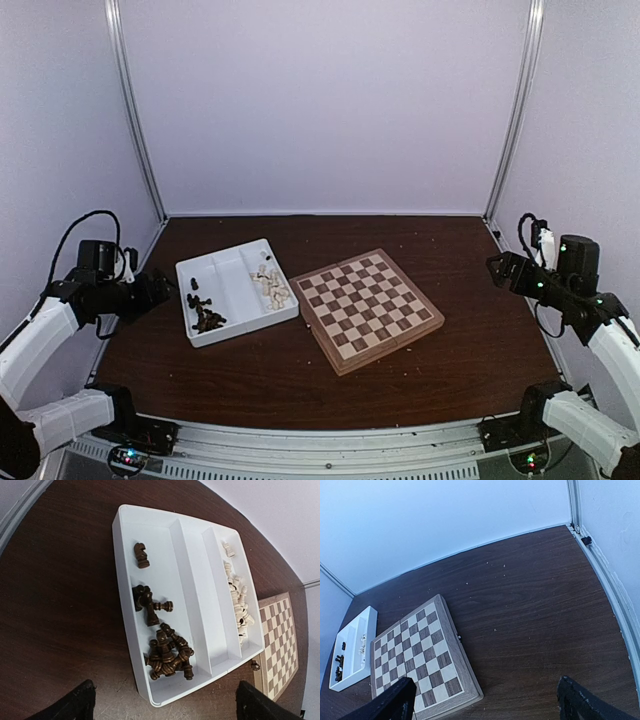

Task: Set up the chess pieces on the board
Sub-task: Pick up the chess piece from the storage box.

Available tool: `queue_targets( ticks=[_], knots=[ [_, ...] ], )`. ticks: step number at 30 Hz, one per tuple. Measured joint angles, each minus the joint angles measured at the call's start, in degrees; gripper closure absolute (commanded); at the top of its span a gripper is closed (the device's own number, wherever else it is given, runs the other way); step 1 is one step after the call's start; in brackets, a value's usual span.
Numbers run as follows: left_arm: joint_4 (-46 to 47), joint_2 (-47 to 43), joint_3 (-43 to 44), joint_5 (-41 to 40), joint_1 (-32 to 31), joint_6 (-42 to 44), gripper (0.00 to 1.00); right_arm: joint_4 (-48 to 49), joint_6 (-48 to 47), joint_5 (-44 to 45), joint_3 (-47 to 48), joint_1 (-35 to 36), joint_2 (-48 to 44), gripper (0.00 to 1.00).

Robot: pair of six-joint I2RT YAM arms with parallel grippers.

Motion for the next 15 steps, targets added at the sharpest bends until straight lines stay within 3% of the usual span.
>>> queue_targets(
  ticks=[15],
  knots=[
    [4.33,5.68,0.68,10.93,-2.16,2.01,0.05,-2.86,0.22,1.84,2.56,0.0,3.21,0.0]
  ],
)
